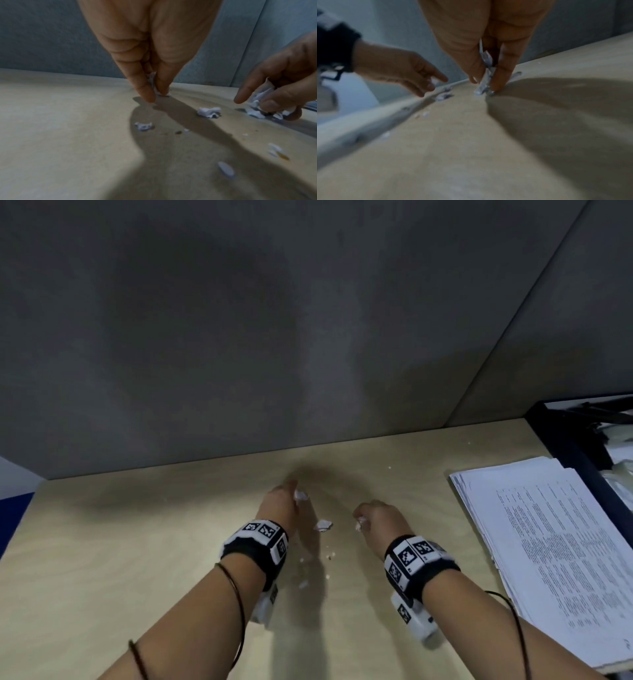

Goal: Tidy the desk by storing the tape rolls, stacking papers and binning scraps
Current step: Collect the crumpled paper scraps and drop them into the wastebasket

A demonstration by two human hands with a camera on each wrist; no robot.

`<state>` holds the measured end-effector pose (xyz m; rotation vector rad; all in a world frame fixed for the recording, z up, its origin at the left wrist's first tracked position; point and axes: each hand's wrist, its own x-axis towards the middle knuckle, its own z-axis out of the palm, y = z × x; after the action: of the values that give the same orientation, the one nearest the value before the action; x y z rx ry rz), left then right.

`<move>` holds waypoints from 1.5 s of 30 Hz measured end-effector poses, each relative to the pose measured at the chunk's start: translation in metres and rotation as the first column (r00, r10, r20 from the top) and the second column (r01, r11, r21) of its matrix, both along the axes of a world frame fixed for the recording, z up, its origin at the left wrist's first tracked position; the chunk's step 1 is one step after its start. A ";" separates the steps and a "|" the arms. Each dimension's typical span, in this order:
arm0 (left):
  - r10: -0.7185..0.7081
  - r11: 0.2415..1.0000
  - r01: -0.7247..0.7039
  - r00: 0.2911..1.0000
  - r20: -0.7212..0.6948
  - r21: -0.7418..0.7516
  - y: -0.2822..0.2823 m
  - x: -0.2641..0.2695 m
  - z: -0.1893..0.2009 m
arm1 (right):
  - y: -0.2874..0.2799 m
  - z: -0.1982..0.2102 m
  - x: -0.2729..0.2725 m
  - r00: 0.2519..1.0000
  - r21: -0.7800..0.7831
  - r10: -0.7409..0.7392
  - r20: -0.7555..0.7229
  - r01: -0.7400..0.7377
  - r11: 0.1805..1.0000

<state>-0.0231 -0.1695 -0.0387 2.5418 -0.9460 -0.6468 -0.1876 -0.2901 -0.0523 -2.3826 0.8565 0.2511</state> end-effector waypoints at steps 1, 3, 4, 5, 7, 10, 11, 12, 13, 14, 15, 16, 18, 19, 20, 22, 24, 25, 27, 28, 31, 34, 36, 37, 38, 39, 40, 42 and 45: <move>-0.031 0.999 0.031 1.000 0.004 0.040 -0.004 0.004 -0.004 | 0.000 -0.004 0.002 0.999 -0.006 0.037 -0.017 -0.037 0.999; -0.088 0.990 0.087 0.996 0.008 0.113 -0.009 0.007 -0.011 | 0.002 -0.011 0.003 0.993 -0.047 0.103 -0.051 -0.105 0.993; -0.102 0.987 0.101 0.995 0.004 0.125 -0.010 0.008 -0.013 | 0.003 -0.012 0.004 0.990 -0.072 0.125 -0.062 -0.129 0.989; -0.115 0.985 0.114 0.993 0.000 0.127 -0.011 0.009 -0.016 | 0.003 -0.013 0.005 0.989 -0.100 0.135 -0.066 -0.141 0.985; -0.145 0.982 0.142 0.989 0.015 0.124 -0.012 0.009 -0.020 | 0.004 -0.009 0.007 0.984 -0.142 0.145 -0.100 -0.159 0.977; -0.173 0.977 0.166 0.984 0.046 0.132 -0.012 0.008 -0.021 | 0.008 -0.004 0.010 0.972 -0.162 0.172 -0.162 -0.198 0.967; -0.179 0.977 0.172 0.983 0.043 0.127 -0.012 0.007 -0.022 | 0.009 -0.002 0.011 0.967 -0.165 0.185 -0.173 -0.214 0.963; -0.185 0.976 0.179 0.982 0.037 0.122 -0.012 0.007 -0.022 | 0.011 -0.001 0.012 0.964 -0.169 0.195 -0.180 -0.225 0.960; -0.196 0.975 0.191 0.980 0.031 0.117 -0.011 0.007 -0.022 | 0.011 0.000 0.012 0.963 -0.170 0.196 -0.188 -0.228 0.959; -0.206 0.973 0.202 0.978 0.026 0.114 -0.010 0.006 -0.022 | 0.012 0.000 0.012 0.962 -0.168 0.192 -0.195 -0.225 0.960; -0.210 0.971 0.207 0.977 0.020 0.117 -0.009 0.004 -0.021 | 0.012 0.000 0.012 0.962 -0.163 0.187 -0.200 -0.220 0.962; -0.212 0.971 0.209 0.977 0.014 0.119 -0.008 0.002 -0.018 | 0.012 0.000 0.013 0.962 -0.159 0.180 -0.204 -0.214 0.964; -0.208 0.975 0.208 0.978 -0.012 0.080 -0.004 -0.004 -0.014 | 0.013 0.001 0.015 0.963 -0.151 0.162 -0.213 -0.197 0.969; -0.203 0.978 0.204 0.978 -0.040 0.046 -0.002 -0.010 -0.011 | 0.012 0.002 0.016 0.964 -0.148 0.154 -0.215 -0.188 0.971; -0.207 0.978 0.208 0.976 -0.072 0.010 0.000 -0.015 -0.009 | 0.012 0.003 0.017 0.965 -0.148 0.149 -0.213 -0.183 0.972; -0.238 0.971 0.236 0.965 -0.115 -0.025 -0.001 -0.025 -0.010 | 0.011 0.005 0.016 0.966 -0.150 0.150 -0.209 -0.183 0.972; -0.291 0.954 0.298 0.949 -0.120 0.037 -0.005 -0.031 -0.013 | 0.011 0.006 0.013 0.964 -0.152 0.163 -0.209 -0.197 0.969; -0.321 0.941 0.330 0.941 -0.102 0.080 -0.008 -0.031 -0.015 | 0.011 0.006 0.011 0.963 -0.155 0.174 -0.207 -0.208 0.966; -0.361 0.919 0.367 0.930 -0.062 0.142 -0.012 -0.029 -0.018 | 0.012 0.005 0.008 0.961 -0.161 0.187 -0.206 -0.222 0.962; -0.367 0.915 0.371 0.929 -0.052 0.161 -0.012 -0.028 -0.019 | 0.013 0.005 0.008 0.961 -0.162 0.186 -0.206 -0.221 0.962; -0.343 0.923 0.341 0.939 -0.024 0.179 -0.009 -0.028 -0.021 | 0.018 0.006 0.006 0.960 -0.176 0.178 -0.218 -0.218 0.960; -0.341 0.929 0.338 0.940 -0.005 0.150 -0.001 -0.026 -0.021 | 0.023 0.007 0.004 0.957 -0.201 0.190 -0.220 -0.235 0.951; -0.343 0.931 0.341 0.939 -0.011 0.132 0.004 -0.023 -0.022 | 0.025 0.008 0.005 0.955 -0.194 0.204 -0.216 -0.247 0.949; -0.333 0.934 0.334 0.942 -0.027 0.130 0.006 -0.022 -0.021 | 0.026 0.009 0.006 0.956 -0.184 0.205 -0.210 -0.245 0.952; -0.331 0.936 0.332 0.943 -0.027 0.120 0.007 -0.021 -0.020 | 0.026 0.011 0.006 0.959 -0.170 0.199 -0.202 -0.234 0.957; -0.314 0.943 0.316 0.949 -0.039 0.104 0.007 -0.021 -0.019 | 0.027 0.012 0.007 0.962 -0.154 0.187 -0.197 -0.219 0.963; -0.286 0.954 0.290 0.956 -0.065 0.078 0.007 -0.022 -0.017 | 0.027 0.013 0.008 0.965 -0.143 0.178 -0.193 -0.207 0.968; -0.226 0.973 0.230 0.967 -0.117 0.025 0.005 -0.023 -0.013 | 0.029 0.013 0.008 0.966 -0.139 0.170 -0.196 -0.199 0.970; -0.193 0.980 0.199 0.964 -0.182 0.016 0.000 -0.020 -0.014 | 0.032 0.013 0.008 0.963 -0.157 0.173 -0.208 -0.207 0.966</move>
<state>-0.0428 -0.1697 -0.0524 2.3878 -1.1382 -0.9402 -0.1796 -0.2578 -0.0397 -2.6447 0.7614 0.5091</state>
